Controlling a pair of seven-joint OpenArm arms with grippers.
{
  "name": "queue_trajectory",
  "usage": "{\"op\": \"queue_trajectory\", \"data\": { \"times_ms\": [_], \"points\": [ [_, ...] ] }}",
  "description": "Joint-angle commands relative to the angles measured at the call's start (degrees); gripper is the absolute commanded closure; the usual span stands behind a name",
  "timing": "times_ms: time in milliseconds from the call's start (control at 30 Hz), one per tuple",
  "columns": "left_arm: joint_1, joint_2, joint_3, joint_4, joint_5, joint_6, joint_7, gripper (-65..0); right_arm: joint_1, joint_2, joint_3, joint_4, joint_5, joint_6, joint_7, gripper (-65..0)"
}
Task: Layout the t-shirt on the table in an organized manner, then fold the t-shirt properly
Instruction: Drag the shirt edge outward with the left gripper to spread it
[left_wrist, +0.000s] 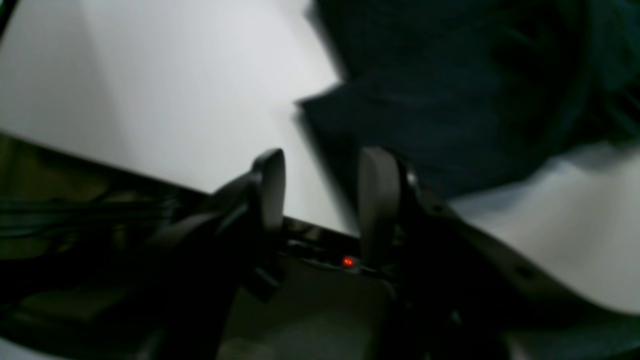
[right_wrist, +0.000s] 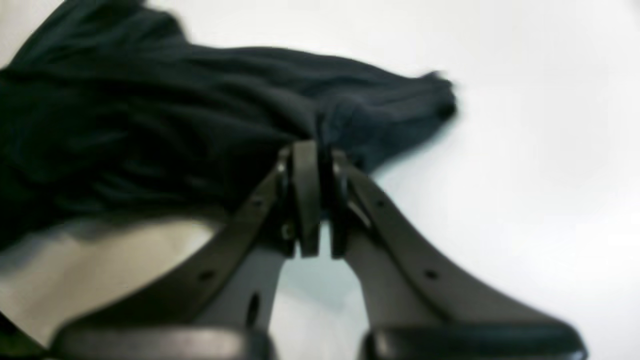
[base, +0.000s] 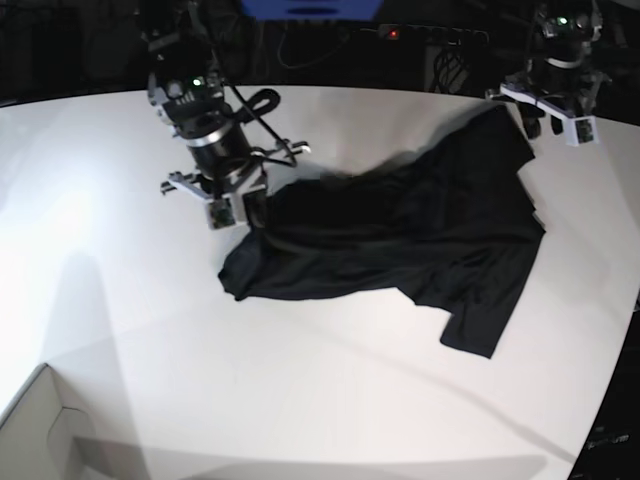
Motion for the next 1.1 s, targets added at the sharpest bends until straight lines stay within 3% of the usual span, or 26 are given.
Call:
{"op": "queue_trajectory", "data": {
  "times_ms": [0, 233, 433, 533, 667, 733, 800, 867, 933, 1067],
  "points": [
    [0.2, -0.2, -0.7, 1.0, -0.2, 0.2, -1.1, -24.0, -0.2, -0.1, 1.2, 1.8, 0.3, 0.1, 1.4, 0.0],
    [0.0, -0.2, -3.4, 1.1, -0.9, 0.1, -1.1, -24.2, -3.8, -0.1, 9.6, 5.4, 0.3, 0.1, 1.5, 0.0],
    [0.0, -0.8, -7.7, 1.0, -9.5, 0.1, -1.1, -24.3, -7.2, -0.5, 13.9, 4.8, 0.4, 0.1, 5.2, 0.0],
    [0.0, -1.0, -8.4, 1.0, -10.5, -0.1, -1.1, -24.3, -7.9, -1.9, 17.3, 4.7, 0.4, 0.0, 5.6, 0.0],
    [-1.0, -0.9, -8.5, 1.0, -10.5, -6.1, -1.0, -24.3, -7.6, -4.7, 24.5, 3.4, 0.4, 0.1, 5.5, 0.0],
    [-1.2, -0.9, -8.5, 0.7, -10.4, -8.1, -1.0, -24.3, -7.9, -4.8, 25.0, 2.8, 0.7, 1.2, 5.8, 0.0],
    [-1.7, -0.9, -8.2, 0.7, -10.5, -9.2, -1.0, -24.3, -8.1, -4.8, 25.4, 2.7, 2.1, 4.7, 5.3, 0.0],
    [-2.6, -0.8, -8.1, 0.5, -10.7, -9.2, -1.0, -24.3, -9.0, -4.8, 25.4, 2.4, 2.5, 7.6, 5.5, 0.0],
    [-3.7, -0.3, -8.1, 0.4, -10.6, -9.2, -1.0, -24.6, -9.4, -5.0, 25.0, 2.0, 2.5, 8.2, 5.6, 0.0],
    [-6.4, 0.7, -8.3, 0.3, -10.3, -9.2, -0.2, -35.3, -9.8, -5.3, 24.8, 0.7, 2.5, 8.3, 5.3, 0.0]
  ]
}}
